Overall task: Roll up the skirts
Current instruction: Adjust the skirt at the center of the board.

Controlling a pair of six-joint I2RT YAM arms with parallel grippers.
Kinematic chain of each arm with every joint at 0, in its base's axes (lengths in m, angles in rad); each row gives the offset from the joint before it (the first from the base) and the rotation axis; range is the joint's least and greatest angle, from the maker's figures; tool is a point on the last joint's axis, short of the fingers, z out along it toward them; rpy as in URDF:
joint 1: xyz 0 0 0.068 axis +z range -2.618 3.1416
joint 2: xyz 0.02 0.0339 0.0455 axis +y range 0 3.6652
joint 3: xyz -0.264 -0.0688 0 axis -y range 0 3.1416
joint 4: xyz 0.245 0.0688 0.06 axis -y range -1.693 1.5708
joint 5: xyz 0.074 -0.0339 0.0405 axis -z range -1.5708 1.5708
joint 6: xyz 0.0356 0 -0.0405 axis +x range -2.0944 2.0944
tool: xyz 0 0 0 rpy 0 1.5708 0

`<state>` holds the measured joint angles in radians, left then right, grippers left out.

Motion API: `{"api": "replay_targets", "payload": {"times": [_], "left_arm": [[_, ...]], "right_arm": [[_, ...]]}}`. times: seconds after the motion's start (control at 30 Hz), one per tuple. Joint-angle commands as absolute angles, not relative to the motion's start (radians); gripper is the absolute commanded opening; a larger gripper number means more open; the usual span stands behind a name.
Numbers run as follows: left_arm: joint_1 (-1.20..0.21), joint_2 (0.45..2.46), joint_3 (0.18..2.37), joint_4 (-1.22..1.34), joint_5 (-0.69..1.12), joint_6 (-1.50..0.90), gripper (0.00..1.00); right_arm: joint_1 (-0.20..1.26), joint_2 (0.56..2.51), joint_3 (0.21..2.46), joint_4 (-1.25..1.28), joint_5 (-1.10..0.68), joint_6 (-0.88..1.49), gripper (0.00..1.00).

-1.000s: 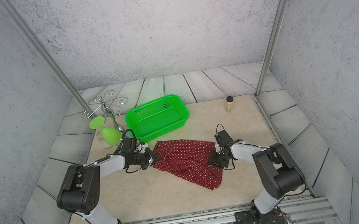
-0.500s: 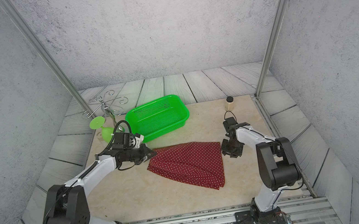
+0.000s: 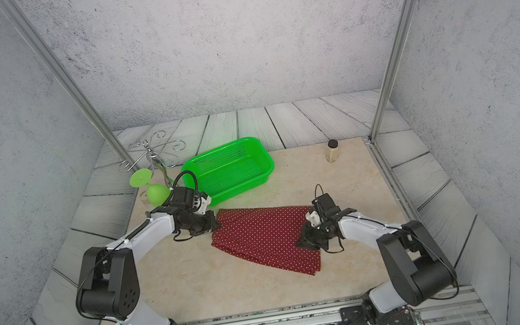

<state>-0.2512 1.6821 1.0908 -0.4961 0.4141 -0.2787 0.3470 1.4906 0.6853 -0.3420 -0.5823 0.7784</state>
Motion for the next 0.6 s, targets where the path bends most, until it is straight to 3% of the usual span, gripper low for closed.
{"api": "replay_targets", "payload": {"times": [0.0,0.07,0.17,0.27,0.33,0.4,0.47,0.57], "left_arm": [[-0.246,1.76,1.128,-0.672,0.27,-0.216,0.0],[-0.238,1.795,1.09,-0.699,0.242,-0.23,0.0],[-0.209,1.778,1.07,-0.713,0.138,-0.288,0.15],[-0.194,1.514,1.026,-0.608,0.045,-0.3,0.23],[-0.199,1.315,0.949,-0.418,0.144,-0.236,0.55],[-0.204,1.235,0.883,-0.238,0.363,-0.23,0.75],[-0.224,1.265,0.879,-0.159,0.572,-0.211,0.73],[-0.331,1.395,0.927,-0.208,0.627,-0.116,0.68]], "right_arm": [[0.343,1.544,0.705,-0.473,-0.431,0.803,0.18],[0.344,1.553,0.712,-0.511,-0.39,0.792,0.19],[0.344,1.548,0.708,-0.521,-0.365,0.796,0.2],[0.342,1.548,0.741,-0.576,-0.307,0.769,0.21],[0.336,1.555,0.793,-0.646,-0.225,0.738,0.21],[0.311,1.57,0.838,-0.683,-0.177,0.718,0.21],[0.268,1.606,0.896,-0.719,-0.155,0.689,0.21],[0.181,1.686,1.003,-0.767,-0.134,0.646,0.21]]}}
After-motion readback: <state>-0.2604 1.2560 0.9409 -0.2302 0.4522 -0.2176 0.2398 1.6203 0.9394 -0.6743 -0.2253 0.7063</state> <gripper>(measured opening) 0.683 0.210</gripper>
